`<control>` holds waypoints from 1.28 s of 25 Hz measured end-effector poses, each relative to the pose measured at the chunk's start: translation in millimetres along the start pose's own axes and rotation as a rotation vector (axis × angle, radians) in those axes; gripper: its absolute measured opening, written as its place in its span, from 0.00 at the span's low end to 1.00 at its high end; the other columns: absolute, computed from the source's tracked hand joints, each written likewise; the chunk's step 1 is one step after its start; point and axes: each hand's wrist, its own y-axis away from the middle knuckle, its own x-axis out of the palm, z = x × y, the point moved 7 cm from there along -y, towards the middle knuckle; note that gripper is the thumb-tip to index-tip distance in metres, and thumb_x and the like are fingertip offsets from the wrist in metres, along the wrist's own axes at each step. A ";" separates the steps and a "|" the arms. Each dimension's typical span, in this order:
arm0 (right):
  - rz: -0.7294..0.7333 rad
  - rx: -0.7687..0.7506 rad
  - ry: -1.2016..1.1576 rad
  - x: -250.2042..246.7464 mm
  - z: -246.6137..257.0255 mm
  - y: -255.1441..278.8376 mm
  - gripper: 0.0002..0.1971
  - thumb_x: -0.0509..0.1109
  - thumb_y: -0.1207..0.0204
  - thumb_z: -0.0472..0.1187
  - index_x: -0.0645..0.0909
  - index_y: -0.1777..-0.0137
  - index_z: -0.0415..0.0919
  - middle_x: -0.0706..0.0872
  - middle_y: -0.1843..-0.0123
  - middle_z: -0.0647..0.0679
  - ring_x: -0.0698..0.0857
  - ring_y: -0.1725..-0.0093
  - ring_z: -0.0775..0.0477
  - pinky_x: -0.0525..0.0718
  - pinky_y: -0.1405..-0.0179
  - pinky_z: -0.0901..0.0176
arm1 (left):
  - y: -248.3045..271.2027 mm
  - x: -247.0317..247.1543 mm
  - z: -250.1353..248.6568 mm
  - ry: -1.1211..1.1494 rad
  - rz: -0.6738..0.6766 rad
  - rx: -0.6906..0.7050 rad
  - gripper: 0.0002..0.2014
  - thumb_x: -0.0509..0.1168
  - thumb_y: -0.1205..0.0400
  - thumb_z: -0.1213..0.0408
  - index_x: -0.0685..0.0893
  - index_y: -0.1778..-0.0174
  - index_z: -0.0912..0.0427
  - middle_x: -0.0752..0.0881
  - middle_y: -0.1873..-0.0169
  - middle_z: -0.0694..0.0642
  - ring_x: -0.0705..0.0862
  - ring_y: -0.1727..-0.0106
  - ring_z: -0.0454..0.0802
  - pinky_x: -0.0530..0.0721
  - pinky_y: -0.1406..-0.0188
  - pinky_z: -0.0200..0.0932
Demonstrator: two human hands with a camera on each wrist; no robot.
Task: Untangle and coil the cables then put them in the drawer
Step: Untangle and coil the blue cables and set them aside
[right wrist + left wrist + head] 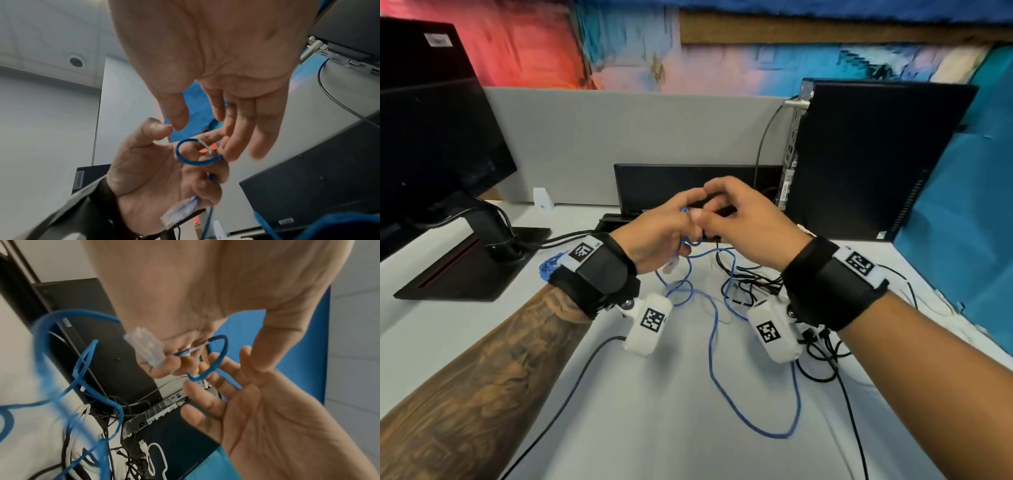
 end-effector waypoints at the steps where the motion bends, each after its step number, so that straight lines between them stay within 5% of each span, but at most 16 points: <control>1: 0.022 0.066 -0.044 3.8 -6.7 -1.5 0.25 0.72 0.18 0.51 0.72 0.24 0.47 0.88 0.42 0.47 0.91 0.46 0.47 0.91 0.42 0.45 | 0.8 -6.7 -0.5 0.076 -0.061 0.020 0.35 0.63 0.30 0.74 0.72 0.23 0.55 0.78 0.46 0.59 0.77 0.54 0.52 0.72 0.66 0.41; 3: 0.135 0.192 -0.222 22.2 -19.1 3.1 0.26 0.72 0.17 0.50 0.69 0.23 0.46 0.89 0.39 0.48 0.91 0.43 0.48 0.90 0.41 0.47 | 2.4 -19.1 -1.0 0.150 -0.173 0.104 0.25 0.64 0.22 0.73 0.78 0.27 0.59 0.79 0.52 0.57 0.78 0.57 0.50 0.77 0.64 0.40; 5: 0.220 0.199 -0.343 43.9 -21.7 9.3 0.24 0.73 0.18 0.45 0.70 0.25 0.47 0.90 0.39 0.48 0.90 0.42 0.57 0.87 0.44 0.60 | 3.5 -20.5 -1.2 0.065 -0.213 0.186 0.13 0.59 0.12 0.69 0.83 0.34 0.61 0.80 0.58 0.56 0.79 0.58 0.49 0.84 0.57 0.42; 8: 0.138 0.119 -0.355 56.4 -33.3 4.9 0.22 0.76 0.20 0.42 0.73 0.29 0.51 0.89 0.37 0.49 0.89 0.41 0.54 0.87 0.46 0.59 | 4.0 -16.2 1.4 0.005 -0.233 0.206 0.14 0.57 0.11 0.64 0.87 0.39 0.62 0.83 0.62 0.58 0.81 0.54 0.53 0.85 0.47 0.54; 11: -0.065 0.002 -0.141 31.3 -34.7 -3.2 0.07 0.72 0.17 0.44 0.87 0.42 0.45 0.90 0.50 0.49 0.88 0.51 0.56 0.84 0.52 0.64 | 5.9 -16.8 0.9 -0.073 -0.228 0.177 0.14 0.58 0.11 0.60 0.84 0.36 0.61 0.85 0.58 0.58 0.81 0.59 0.49 0.83 0.58 0.44; 13: -0.208 -0.088 -0.002 8.4 -32.8 -6.3 0.11 0.70 0.16 0.44 0.90 0.53 0.39 0.89 0.56 0.44 0.86 0.54 0.51 0.84 0.50 0.56 | 7.0 -21.9 2.2 -0.151 -0.243 0.144 0.14 0.60 0.12 0.56 0.86 0.41 0.60 0.80 0.61 0.57 0.72 0.65 0.47 0.73 0.68 0.39; 16: -0.103 -0.061 -0.317 -10.9 -35.2 -10.5 0.10 0.69 0.16 0.40 0.89 0.55 0.38 0.87 0.67 0.43 0.88 0.61 0.40 0.88 0.42 0.43 | 11.6 -29.3 4.6 -0.164 -0.214 0.060 0.15 0.63 0.13 0.53 0.83 0.61 0.58 0.67 0.73 0.49 0.61 0.72 0.44 0.62 0.72 0.38; 18: 0.047 -0.024 -0.497 -14.9 -31.7 -9.6 0.09 0.68 0.20 0.40 0.86 0.58 0.37 0.72 0.75 0.49 0.74 0.74 0.48 0.88 0.62 0.48 | 19.3 -31.3 7.3 -0.099 -0.174 -0.007 0.16 0.66 0.17 0.51 0.80 0.67 0.55 0.62 0.76 0.48 0.58 0.74 0.45 0.61 0.76 0.37; 20: 0.010 -0.013 -0.427 -25.0 -31.2 -10.4 0.10 0.67 0.18 0.40 0.86 0.57 0.38 0.68 0.75 0.53 0.65 0.74 0.53 0.70 0.75 0.60 | 26.7 -25.9 10.9 -0.001 -0.084 -0.072 0.17 0.65 0.17 0.53 0.78 0.71 0.55 0.60 0.78 0.48 0.56 0.77 0.45 0.59 0.77 0.38; 25: -0.126 0.016 -0.159 -0.8 -49.4 -17.0 0.09 0.68 0.15 0.39 0.90 0.48 0.38 0.79 0.77 0.65 0.75 0.77 0.65 0.71 0.74 0.75 | 34.4 -5.0 -7.0 0.418 0.134 0.033 0.12 0.53 0.20 0.64 0.82 0.60 0.60 0.63 0.76 0.49 0.59 0.75 0.46 0.71 0.70 0.42; 30: 0.145 0.074 0.000 63.4 -60.0 -2.4 0.13 0.64 0.12 0.45 0.90 0.42 0.44 0.76 0.74 0.57 0.73 0.77 0.64 0.70 0.74 0.76 | 13.4 -38.2 -1.7 0.482 -0.192 0.214 0.12 0.53 0.10 0.67 0.81 0.44 0.65 0.82 0.66 0.51 0.81 0.67 0.43 0.87 0.54 0.44; 32: 0.216 0.159 -0.024 72.1 -60.5 8.7 0.13 0.64 0.12 0.47 0.90 0.41 0.46 0.75 0.72 0.54 0.73 0.75 0.61 0.73 0.77 0.69 | 8.6 -53.5 10.1 0.428 -0.338 0.209 0.12 0.54 0.10 0.67 0.81 0.40 0.66 0.90 0.60 0.54 0.90 0.59 0.47 0.89 0.51 0.45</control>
